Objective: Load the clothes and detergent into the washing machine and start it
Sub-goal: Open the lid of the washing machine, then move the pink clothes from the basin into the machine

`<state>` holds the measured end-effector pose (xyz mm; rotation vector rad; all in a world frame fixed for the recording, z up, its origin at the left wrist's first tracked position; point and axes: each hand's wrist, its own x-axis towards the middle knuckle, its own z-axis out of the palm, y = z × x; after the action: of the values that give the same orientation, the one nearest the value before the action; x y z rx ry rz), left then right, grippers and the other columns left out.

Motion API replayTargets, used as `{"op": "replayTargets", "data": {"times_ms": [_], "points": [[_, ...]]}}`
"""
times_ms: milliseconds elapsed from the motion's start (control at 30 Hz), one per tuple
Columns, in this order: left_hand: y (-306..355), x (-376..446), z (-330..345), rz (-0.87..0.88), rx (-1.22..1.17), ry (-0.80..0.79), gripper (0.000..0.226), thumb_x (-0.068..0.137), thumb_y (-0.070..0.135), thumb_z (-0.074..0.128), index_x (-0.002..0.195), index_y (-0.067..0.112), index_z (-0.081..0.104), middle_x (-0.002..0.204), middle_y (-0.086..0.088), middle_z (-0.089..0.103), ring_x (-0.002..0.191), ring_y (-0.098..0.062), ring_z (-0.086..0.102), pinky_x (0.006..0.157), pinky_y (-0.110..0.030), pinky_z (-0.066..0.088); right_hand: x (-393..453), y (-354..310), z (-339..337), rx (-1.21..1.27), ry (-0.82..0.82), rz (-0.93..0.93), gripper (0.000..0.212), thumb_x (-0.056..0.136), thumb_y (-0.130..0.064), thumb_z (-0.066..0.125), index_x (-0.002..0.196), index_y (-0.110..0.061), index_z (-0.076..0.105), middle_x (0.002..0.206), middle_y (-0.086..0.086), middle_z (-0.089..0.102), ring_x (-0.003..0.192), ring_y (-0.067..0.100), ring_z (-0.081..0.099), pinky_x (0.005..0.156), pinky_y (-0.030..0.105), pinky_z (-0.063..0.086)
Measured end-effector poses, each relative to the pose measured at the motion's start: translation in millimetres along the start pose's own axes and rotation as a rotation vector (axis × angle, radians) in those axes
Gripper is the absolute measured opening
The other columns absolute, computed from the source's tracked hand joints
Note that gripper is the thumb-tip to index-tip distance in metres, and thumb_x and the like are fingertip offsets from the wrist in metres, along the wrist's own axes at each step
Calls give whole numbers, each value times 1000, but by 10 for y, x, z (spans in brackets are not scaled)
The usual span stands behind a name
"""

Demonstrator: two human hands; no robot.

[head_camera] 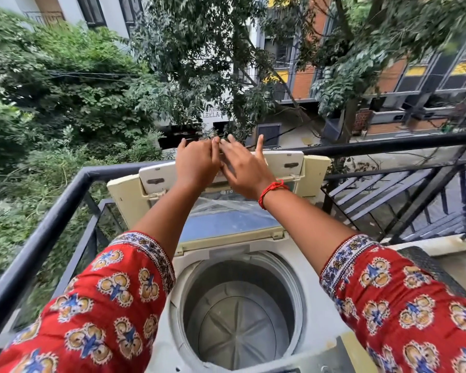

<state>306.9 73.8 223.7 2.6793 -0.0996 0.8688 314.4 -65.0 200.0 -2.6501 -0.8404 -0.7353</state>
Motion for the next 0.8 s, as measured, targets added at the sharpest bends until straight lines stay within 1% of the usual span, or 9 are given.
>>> {"op": "replayTargets", "data": {"times_ms": [33, 67, 133, 200, 267, 367, 500, 667, 800], "points": [[-6, -43, -4, 18, 13, -4, 50, 101, 32, 26, 92, 12, 71, 92, -8, 74, 85, -24, 67, 111, -47, 31, -37, -18, -10, -7, 1, 6, 52, 99, -34, 37, 146, -12, 37, 151, 4, 41, 144, 15, 27, 108, 68, -9], [-9, -93, 1, 38, 18, -16, 48, 101, 32, 26, 104, 14, 71, 106, -7, 73, 102, -24, 66, 116, -50, 24, -78, -35, -23, -12, 8, 19, 52, 98, -34, 37, 146, -13, 36, 152, 5, 39, 145, 15, 25, 108, 67, -9], [23, -216, 24, 77, 18, -67, 48, 101, 34, 25, 128, 15, 60, 132, -5, 62, 130, -21, 51, 119, -51, 12, -182, -55, -63, -27, 24, 64, 54, 99, -36, 36, 148, -14, 34, 155, 5, 33, 146, 15, 21, 110, 66, -6], [107, -359, 46, 109, 16, -96, 50, 102, 35, 22, 141, 17, 47, 145, -5, 50, 142, -20, 36, 120, -50, 5, -321, -63, -115, -63, 24, 101, 56, 100, -38, 33, 150, -14, 29, 158, 5, 26, 147, 15, 18, 111, 65, -4], [231, -516, 62, 137, 6, -91, 50, 102, 34, 21, 145, 18, 40, 150, -5, 43, 145, -21, 29, 120, -50, 2, -506, -70, -194, -81, 22, 124, 56, 100, -37, 33, 150, -12, 27, 158, 6, 23, 148, 16, 17, 114, 65, 1], [463, -697, 93, 176, -15, -62, 49, 102, 31, 25, 146, 16, 40, 151, -7, 42, 147, -23, 25, 120, -50, -1, -795, -43, -313, -84, 7, 173, 56, 99, -32, 34, 150, -9, 27, 158, 8, 24, 148, 18, 15, 116, 63, 8], [884, -906, 179, 257, -74, -107, 48, 102, 29, 26, 145, 13, 40, 151, -7, 42, 147, -23, 25, 121, -52, 2, -1230, 52, -500, -115, -19, 296, 58, 98, -31, 31, 151, -9, 23, 160, 7, 17, 148, 17, 13, 118, 57, 6], [1451, -1164, 355, 382, -141, -186, 53, 100, 34, 19, 147, 16, 36, 152, -7, 40, 146, -23, 26, 120, -53, 8, -1836, 242, -828, -217, -62, 451, 64, 95, -29, 37, 152, -9, 16, 161, 7, 12, 149, 18, 7, 118, 56, 6], [1984, -1413, 474, 488, -197, -265, 59, 97, 36, 11, 150, 18, 30, 155, -5, 34, 148, -22, 20, 120, -53, 5, -2370, 440, -1072, -254, -38, 588, 65, 93, -29, 39, 152, -10, 18, 161, 6, 14, 149, 16, 8, 117, 54, 6]]}}
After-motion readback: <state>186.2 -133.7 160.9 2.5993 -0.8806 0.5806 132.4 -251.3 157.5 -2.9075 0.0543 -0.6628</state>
